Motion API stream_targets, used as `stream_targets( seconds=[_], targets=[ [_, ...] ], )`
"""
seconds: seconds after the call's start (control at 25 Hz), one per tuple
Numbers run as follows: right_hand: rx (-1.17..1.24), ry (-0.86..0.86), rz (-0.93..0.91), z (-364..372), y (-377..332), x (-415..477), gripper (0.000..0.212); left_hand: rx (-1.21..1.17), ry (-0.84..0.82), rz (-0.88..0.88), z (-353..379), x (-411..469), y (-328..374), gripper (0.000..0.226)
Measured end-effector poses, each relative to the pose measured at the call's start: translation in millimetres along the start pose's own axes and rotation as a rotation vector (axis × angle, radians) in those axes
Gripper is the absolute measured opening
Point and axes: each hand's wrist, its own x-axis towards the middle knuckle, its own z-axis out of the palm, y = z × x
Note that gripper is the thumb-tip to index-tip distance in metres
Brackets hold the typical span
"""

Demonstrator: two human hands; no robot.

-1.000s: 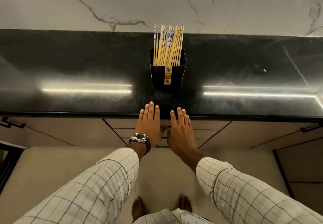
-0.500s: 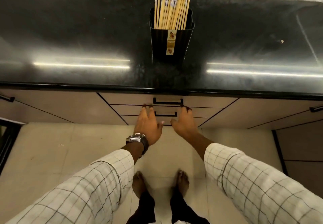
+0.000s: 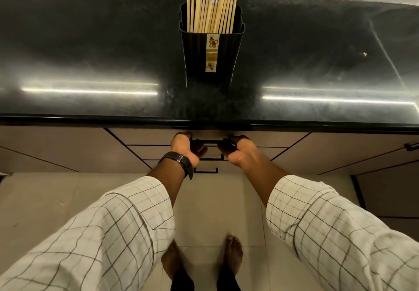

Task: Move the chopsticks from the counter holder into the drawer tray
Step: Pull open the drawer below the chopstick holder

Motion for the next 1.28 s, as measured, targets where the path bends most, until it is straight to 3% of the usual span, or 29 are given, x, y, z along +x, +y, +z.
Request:
stream_targets(
  seconds=[0.16, 0.4, 0.68, 1.28],
  targets=[
    [0.189, -0.018, 0.048, -1.8, 10.6, 6.8, 0.034, -0.137, -0.065, -0.003, -7.2, 7.8, -11.5, 0.014],
    [0.062, 0.017, -0.035, -25.6, 34.4, 7.3, 0.015, -0.13, 0.006, 0.026, -32.4, 10.4, -31.8, 0.016],
    [0.018, 0.093, -0.074, -62.9, 62.8, -18.1, 0.012, -0.03, 0.118, 0.052, -64.3, -15.4, -53.3, 0.018],
    [-0.075, 0.2, -0.163, -131.1, 120.4, -72.6, 0.027, 0.121, 0.09, -0.072, -134.9, -63.2, -86.5, 0.024]
  ],
)
